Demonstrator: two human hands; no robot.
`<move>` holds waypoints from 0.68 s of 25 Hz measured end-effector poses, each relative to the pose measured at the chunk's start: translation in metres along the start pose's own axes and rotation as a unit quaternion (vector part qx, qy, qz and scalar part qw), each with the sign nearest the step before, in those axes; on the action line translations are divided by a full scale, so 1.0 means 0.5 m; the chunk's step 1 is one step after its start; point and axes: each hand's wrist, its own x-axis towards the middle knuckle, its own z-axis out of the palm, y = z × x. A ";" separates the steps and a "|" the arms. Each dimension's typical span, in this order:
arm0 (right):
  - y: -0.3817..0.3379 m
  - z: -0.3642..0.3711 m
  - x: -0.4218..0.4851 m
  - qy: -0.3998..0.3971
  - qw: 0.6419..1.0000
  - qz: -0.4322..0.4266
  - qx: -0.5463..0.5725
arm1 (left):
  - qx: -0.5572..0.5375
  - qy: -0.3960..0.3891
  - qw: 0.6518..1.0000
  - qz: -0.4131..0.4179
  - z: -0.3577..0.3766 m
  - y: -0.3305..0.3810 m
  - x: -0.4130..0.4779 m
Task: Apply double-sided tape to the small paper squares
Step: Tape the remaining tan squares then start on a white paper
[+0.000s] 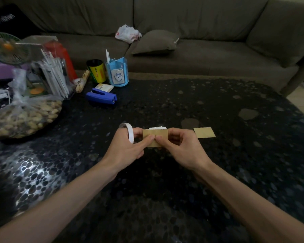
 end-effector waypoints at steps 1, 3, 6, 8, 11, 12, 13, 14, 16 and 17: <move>-0.001 0.000 0.001 0.001 1.000 -0.004 -0.010 | 0.004 -0.001 1.000 0.002 0.000 -0.001 0.001; -0.003 0.000 0.002 0.007 1.000 -0.005 -0.025 | 0.020 -0.013 1.000 -0.002 -0.005 -0.003 0.005; 0.000 0.000 0.003 0.018 1.000 0.004 -0.025 | 0.040 -0.008 0.999 -0.005 -0.007 -0.008 0.012; -0.001 0.001 0.004 0.024 0.999 0.011 -0.021 | 0.048 0.001 0.999 -0.003 -0.005 -0.008 0.011; -0.001 -0.001 0.006 0.017 0.999 0.006 -0.034 | 0.057 -0.006 0.998 0.002 -0.008 -0.009 0.011; -0.001 -0.002 0.006 0.013 0.999 0.009 -0.029 | 0.053 -0.005 0.999 -0.001 -0.009 -0.010 0.011; -0.001 -0.003 0.005 0.011 1.000 0.013 -0.023 | 0.048 -0.002 0.999 -0.004 -0.010 -0.011 0.012; 0.000 -0.003 0.006 0.012 1.000 0.015 -0.019 | 0.046 -0.001 0.999 -0.007 -0.008 -0.011 0.011; 0.004 -0.003 0.009 0.018 1.000 0.009 -0.023 | 0.051 -0.006 0.999 -0.006 -0.004 -0.011 0.009; 0.004 -0.003 0.010 0.016 1.000 0.005 -0.025 | 0.055 -0.012 0.998 -0.002 -0.004 -0.011 0.008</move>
